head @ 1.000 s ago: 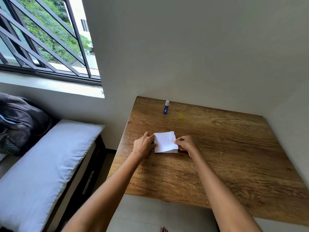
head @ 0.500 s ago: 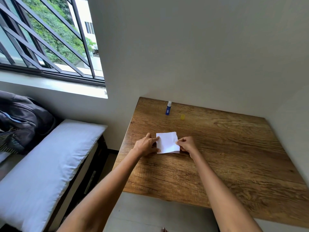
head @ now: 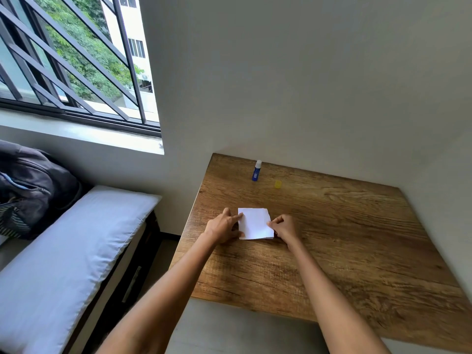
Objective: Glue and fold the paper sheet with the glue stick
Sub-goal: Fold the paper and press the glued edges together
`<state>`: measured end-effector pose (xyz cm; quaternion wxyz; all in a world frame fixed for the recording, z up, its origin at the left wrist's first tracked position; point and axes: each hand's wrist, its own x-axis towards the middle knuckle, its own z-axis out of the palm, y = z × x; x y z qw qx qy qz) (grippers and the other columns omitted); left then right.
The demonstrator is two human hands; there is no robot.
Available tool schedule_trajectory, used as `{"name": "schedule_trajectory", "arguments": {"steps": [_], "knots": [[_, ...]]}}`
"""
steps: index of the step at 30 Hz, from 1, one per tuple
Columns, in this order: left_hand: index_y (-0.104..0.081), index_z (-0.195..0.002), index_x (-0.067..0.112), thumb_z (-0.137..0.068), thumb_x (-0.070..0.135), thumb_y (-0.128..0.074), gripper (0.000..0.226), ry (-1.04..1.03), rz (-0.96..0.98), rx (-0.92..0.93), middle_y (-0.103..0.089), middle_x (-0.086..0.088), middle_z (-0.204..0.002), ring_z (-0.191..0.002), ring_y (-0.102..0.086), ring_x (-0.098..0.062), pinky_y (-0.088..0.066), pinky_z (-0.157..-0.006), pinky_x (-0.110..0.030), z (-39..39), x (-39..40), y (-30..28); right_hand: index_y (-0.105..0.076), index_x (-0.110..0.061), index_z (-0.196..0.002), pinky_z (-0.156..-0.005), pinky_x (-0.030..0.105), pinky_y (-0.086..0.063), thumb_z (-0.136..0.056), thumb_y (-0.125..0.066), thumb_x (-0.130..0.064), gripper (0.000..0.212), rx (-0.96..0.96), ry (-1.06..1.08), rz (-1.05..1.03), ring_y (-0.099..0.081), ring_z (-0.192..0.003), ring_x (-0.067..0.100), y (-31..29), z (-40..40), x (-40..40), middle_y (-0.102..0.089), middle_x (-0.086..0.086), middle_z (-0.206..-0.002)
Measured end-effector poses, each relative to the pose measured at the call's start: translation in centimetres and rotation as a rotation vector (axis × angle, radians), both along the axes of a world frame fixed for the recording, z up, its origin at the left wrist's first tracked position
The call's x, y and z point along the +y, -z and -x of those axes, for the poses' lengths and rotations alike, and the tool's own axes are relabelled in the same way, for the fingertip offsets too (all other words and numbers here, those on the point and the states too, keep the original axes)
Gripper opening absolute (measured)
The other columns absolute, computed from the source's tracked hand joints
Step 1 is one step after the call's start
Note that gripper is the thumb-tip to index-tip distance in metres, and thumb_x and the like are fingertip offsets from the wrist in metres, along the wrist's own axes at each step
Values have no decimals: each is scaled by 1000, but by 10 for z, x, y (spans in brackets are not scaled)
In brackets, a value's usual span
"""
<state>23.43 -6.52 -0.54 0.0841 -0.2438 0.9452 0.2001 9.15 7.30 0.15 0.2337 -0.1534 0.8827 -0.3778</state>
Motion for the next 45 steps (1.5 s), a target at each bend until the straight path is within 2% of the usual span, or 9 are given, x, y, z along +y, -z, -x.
{"name": "schedule_trajectory", "arguments": {"steps": [6,9,12,14,17,21,28,31,45], "knots": [[-25,-144,32,-85,46,-58,69,-60,-48,72,-40,-9,-127,-115,-51,-25,-51,-85,-43,-3,3,3,-61,-9,-79,-69,31,-45,-79,-71,-18,13,-73,-28,61,-57,-75,19,1,0,4,-64,9,-82],[-20,-147,27,-87,43,-57,72,-246,-260,263,-55,-7,-114,-109,-55,-22,-48,-88,-39,-4,4,4,-61,-10,-72,-63,27,-42,-82,-68,-11,12,-93,-62,114,-56,-75,18,2,0,7,-63,11,-82],[-17,-147,21,-87,33,-61,75,-413,-529,393,-62,-7,-95,-89,-61,-24,-50,-69,-34,-4,3,-3,-65,-1,-86,-68,28,-43,-84,-65,-9,8,-120,-76,151,-56,-81,19,2,0,9,-63,10,-86],[-23,-145,18,-86,25,-65,73,-518,-697,456,-64,-9,-105,-79,-61,-20,-49,-48,-24,-2,5,-6,-65,-1,-90,-67,28,-43,-86,-64,-9,10,-139,-85,166,-56,-82,19,1,0,9,-63,9,-88],[-38,-135,10,-84,15,-66,58,-636,-787,522,-63,-11,-106,-63,-59,-13,-49,-42,-22,8,10,-4,-60,-11,-80,-59,22,-42,-87,-62,-9,8,-168,-84,197,-56,-77,15,-1,1,10,-62,7,-85],[-52,-124,9,-83,19,-68,45,-656,-690,489,-66,-7,-112,-56,-59,-11,-50,-43,-23,20,11,-2,-59,-12,-76,-57,19,-42,-87,-62,-8,12,-182,-95,216,-53,-66,8,0,4,11,-61,3,-79],[-67,-102,9,-84,25,-66,25,-634,-597,399,-68,-4,-66,-48,-59,-10,-52,-48,-24,28,5,-1,-61,-8,-84,-53,17,-43,-85,-66,-10,5,-189,-58,222,-52,-62,8,5,8,9,-61,3,-76],[-71,-96,12,-83,27,-67,20,-640,-592,434,-63,-1,-53,-37,-53,-5,-46,-40,-19,26,4,5,-62,-8,-84,-52,17,-44,-86,-65,-13,6,-207,-49,254,-50,-58,8,6,10,11,-60,2,-72],[-72,-95,22,-82,34,-67,19,-648,-558,432,-70,-5,-61,-42,-56,-9,-47,-45,-21,24,6,10,-67,-1,-95,-53,17,-45,-87,-65,-19,20,-247,-14,247,-50,-58,8,7,13,12,-61,3,-72]]}}
